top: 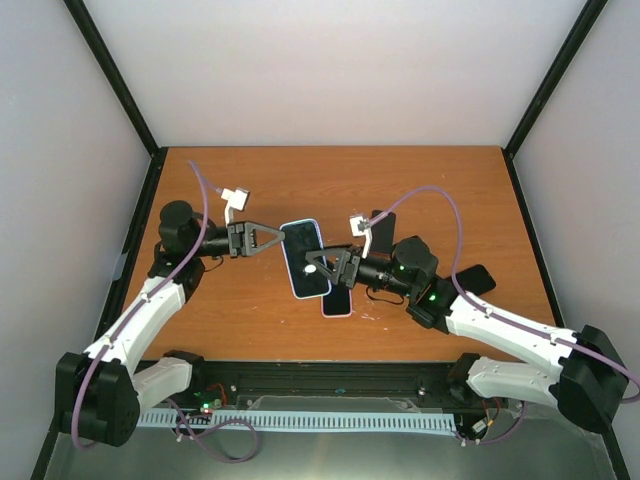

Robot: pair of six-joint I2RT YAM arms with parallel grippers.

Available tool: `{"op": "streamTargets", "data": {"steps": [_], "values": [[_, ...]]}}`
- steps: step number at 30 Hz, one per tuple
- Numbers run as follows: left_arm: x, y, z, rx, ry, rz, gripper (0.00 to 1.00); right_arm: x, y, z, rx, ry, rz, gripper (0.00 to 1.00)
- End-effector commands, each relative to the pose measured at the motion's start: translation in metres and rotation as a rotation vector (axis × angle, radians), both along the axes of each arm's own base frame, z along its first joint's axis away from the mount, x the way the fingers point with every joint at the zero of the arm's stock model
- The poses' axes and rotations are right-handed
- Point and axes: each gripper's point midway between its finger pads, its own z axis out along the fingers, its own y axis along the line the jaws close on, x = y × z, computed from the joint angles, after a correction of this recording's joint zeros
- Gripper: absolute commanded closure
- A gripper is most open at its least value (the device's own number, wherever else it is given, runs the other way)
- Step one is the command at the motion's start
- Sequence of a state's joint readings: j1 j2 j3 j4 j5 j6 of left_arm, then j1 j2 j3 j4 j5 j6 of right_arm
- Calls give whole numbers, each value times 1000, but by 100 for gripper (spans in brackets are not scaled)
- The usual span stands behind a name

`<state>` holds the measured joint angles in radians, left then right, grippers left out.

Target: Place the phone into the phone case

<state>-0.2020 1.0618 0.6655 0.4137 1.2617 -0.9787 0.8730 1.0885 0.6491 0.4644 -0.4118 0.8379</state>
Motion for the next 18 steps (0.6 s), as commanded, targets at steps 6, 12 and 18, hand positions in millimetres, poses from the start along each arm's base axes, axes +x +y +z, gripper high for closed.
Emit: {"op": "streamTargets", "data": {"steps": [6,12,18], "values": [[-8,-3,-1,24,-59,-88,100,11,-8,48,94,-29,-49,53],[-11,-4,-6,29,-52,-112,100,20,-6,51,114,-23,-63,56],[-9,-4,-17,50,-14,-130,100,29,-7,53,124,-38,-84,86]]}}
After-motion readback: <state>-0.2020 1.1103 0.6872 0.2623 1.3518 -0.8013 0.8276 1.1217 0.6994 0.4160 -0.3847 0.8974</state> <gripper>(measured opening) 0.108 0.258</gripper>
